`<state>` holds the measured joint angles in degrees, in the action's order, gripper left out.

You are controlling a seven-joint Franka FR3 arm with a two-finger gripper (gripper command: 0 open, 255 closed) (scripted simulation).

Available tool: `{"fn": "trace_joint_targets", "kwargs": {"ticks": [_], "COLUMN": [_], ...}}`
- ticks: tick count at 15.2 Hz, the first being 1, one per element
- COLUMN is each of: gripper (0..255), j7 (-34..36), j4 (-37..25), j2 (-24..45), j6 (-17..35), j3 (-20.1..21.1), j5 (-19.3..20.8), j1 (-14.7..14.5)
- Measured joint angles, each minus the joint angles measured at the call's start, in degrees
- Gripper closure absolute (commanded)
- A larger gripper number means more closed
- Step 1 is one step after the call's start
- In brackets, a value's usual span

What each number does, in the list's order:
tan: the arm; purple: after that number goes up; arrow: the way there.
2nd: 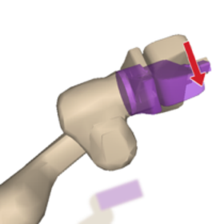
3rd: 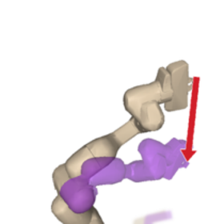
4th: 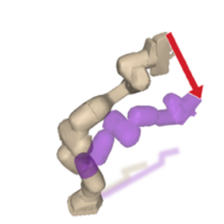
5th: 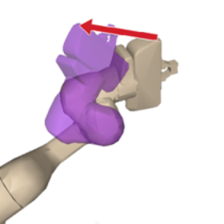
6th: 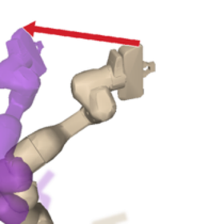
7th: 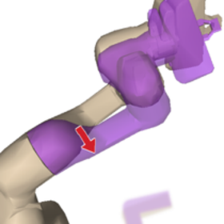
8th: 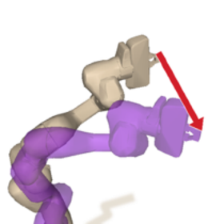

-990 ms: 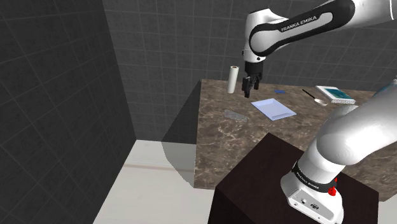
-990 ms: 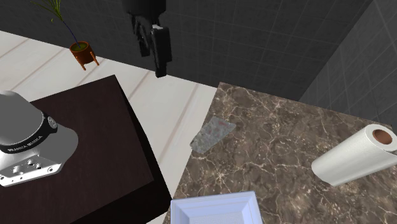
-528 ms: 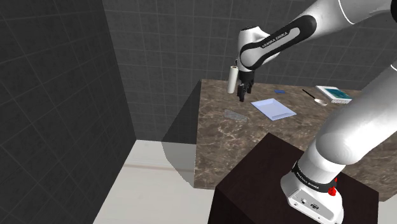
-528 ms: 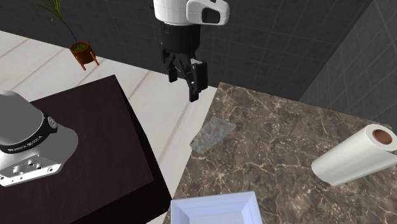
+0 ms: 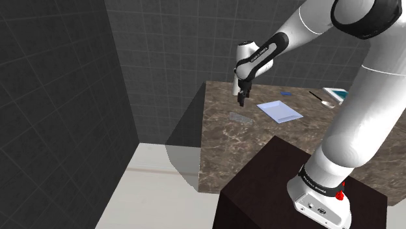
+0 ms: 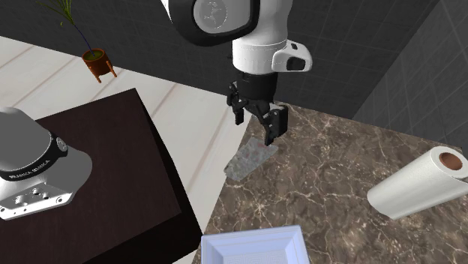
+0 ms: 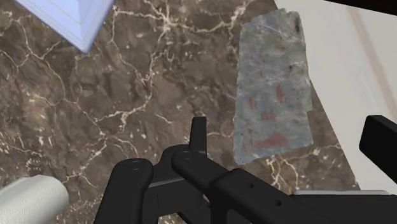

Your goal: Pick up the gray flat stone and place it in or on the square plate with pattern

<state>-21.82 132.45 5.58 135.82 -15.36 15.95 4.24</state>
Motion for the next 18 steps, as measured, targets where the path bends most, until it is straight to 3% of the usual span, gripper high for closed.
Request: {"fn": "trace_joint_targets", "kwargs": {"ticks": [8, 17, 18], "gripper": [0, 0, 255], "j7": [-3.2, -3.1, -3.1], "j4": [-4.0, -3.8, -3.8], "j2": [9.6, 11.3, 11.3], "j6": [6.7, 8.6, 8.6], "j3": [-0.2, -0.3, -0.3], "j5": [-0.8, -0.9, -0.9], "j1": [1.6, 1.9, 1.9]}}
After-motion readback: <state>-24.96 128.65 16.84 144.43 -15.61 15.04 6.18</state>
